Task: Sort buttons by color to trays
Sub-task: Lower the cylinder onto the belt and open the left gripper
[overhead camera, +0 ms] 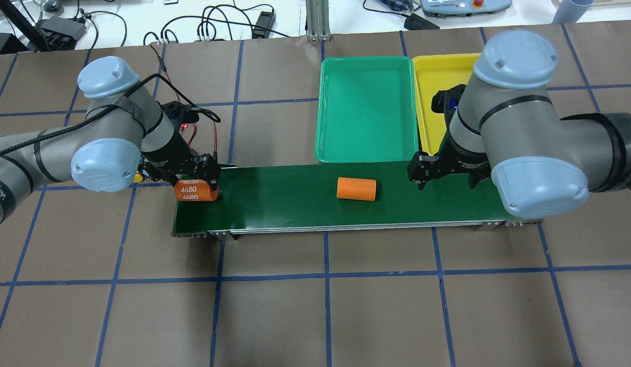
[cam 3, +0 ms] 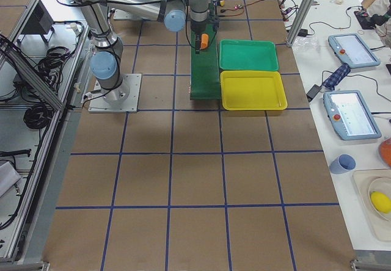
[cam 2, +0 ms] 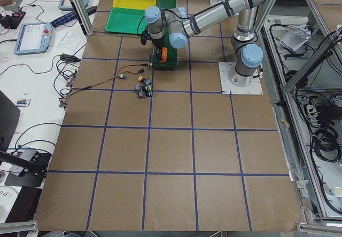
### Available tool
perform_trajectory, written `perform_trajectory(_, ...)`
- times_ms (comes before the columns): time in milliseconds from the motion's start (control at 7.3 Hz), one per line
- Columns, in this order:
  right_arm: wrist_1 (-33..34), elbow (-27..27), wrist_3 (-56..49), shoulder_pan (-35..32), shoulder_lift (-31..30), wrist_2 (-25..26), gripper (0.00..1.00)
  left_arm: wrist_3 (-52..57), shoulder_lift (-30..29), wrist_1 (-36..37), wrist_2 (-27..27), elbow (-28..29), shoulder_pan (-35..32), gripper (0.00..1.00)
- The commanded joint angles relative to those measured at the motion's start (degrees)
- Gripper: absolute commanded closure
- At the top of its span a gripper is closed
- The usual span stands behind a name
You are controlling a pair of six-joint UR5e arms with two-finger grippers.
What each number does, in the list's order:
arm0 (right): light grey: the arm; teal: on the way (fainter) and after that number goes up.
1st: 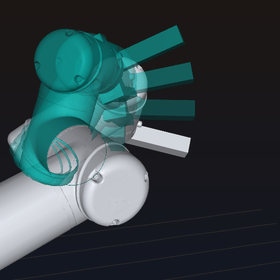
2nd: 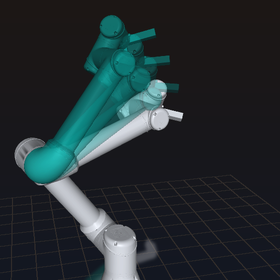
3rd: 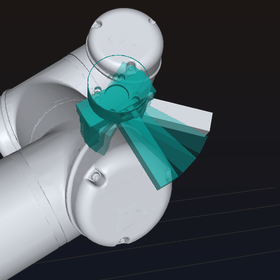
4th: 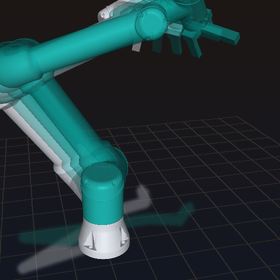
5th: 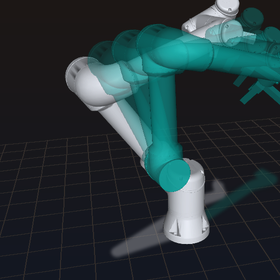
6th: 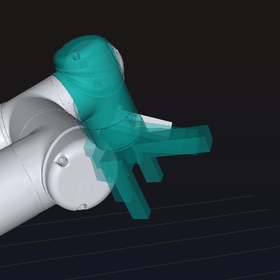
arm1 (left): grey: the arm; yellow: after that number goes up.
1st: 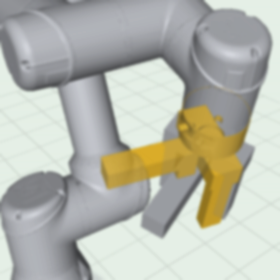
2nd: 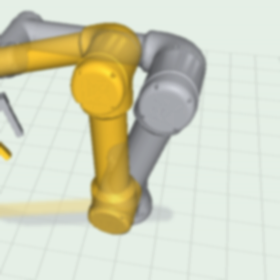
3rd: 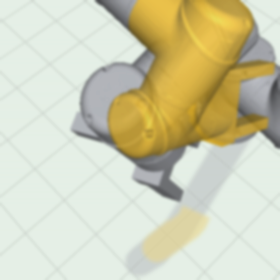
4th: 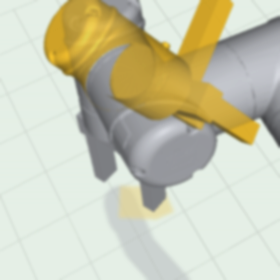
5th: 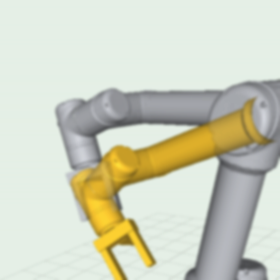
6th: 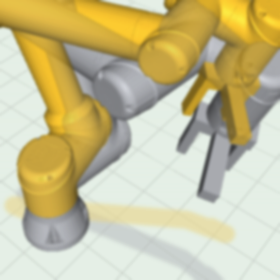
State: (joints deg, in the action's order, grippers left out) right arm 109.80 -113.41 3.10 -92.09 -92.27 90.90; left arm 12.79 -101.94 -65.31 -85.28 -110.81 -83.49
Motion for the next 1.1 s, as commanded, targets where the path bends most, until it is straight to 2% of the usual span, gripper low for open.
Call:
perform_trajectory(0,0.94,-1.89,-0.03,0.07,-1.06,0.07,0.00,-0.05,0.25,0.00,0.02,-0.46,-0.36,0.00)
perform_trajectory(548,1.03,-1.99,-0.03,-0.01,-1.07,-0.02,0.00,-3.21,4.54,-1.48,-0.67,1.98,-1.59,0.00)
perform_trajectory(822,1.03,-1.99,-0.03,-0.01,-1.07,-0.02,0.00,-3.21,6.84,-9.88,-0.94,9.17,0.16,0.00)
perform_trajectory(958,1.03,-2.08,-0.03,-0.01,-1.07,-0.02,0.00,-2.52,6.76,-11.49,-1.38,12.95,3.21,0.00)
